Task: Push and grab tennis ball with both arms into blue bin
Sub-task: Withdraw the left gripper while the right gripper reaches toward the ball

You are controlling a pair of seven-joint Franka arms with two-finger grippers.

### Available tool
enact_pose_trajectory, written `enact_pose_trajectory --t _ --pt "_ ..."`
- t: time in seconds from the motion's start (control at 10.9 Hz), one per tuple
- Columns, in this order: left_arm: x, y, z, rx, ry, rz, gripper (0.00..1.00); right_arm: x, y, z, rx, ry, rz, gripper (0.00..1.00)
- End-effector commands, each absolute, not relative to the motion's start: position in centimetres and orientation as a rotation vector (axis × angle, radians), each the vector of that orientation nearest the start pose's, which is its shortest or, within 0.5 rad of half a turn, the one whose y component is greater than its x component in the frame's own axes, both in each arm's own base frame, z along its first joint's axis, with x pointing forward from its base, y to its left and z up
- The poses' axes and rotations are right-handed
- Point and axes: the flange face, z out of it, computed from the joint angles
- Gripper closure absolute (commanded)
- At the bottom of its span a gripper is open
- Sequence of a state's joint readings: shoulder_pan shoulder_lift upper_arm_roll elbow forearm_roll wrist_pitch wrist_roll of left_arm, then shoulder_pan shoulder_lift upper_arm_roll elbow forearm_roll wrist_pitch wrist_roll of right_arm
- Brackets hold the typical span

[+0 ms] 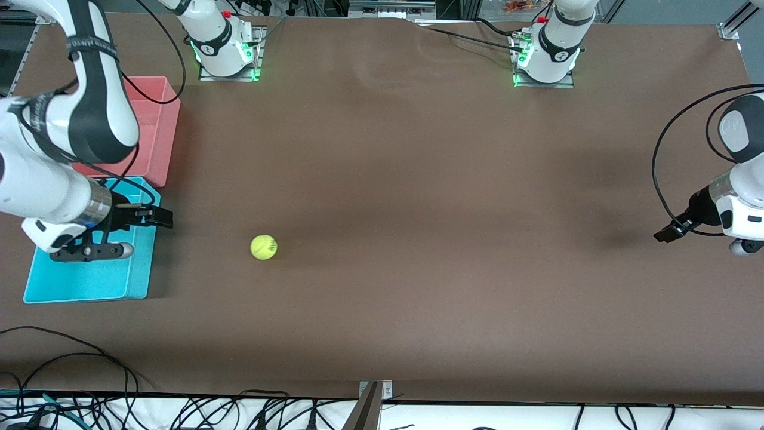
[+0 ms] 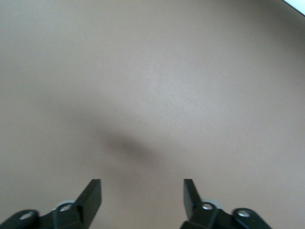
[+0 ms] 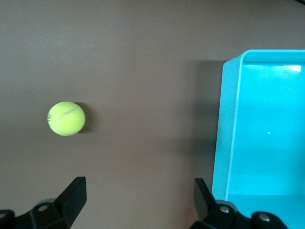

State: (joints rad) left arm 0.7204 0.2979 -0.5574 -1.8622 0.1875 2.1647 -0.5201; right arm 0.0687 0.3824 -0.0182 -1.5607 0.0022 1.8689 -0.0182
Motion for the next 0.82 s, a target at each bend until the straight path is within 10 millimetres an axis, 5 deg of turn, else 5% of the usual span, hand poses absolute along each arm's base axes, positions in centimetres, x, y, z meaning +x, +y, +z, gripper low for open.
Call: enact_pose_trajectory --t 0.0,0.37,0.55,0.73 --pt "62.1 13.1 41.6 -3.073 -0.408 -0.113 0.00 67.8 3.7 37.9 -3.157 -0.143 0.092 0.00" --pt "63.4 10.9 47.4 -3.102 -0.086 -0.098 0.00 69.1 3.9 29.7 -3.179 -0.194 0.027 0.00" --pt "63.4 10.3 48.4 -3.166 -0.055 -0.102 0.00 69.8 3.5 26.3 -3.187 -0.238 -0.026 0.00" --pt "63.3 7.5 49.9 -3.170 -0.019 -0.134 0.00 70.0 3.5 25.2 -3.216 -0.286 -0.049 0.00"
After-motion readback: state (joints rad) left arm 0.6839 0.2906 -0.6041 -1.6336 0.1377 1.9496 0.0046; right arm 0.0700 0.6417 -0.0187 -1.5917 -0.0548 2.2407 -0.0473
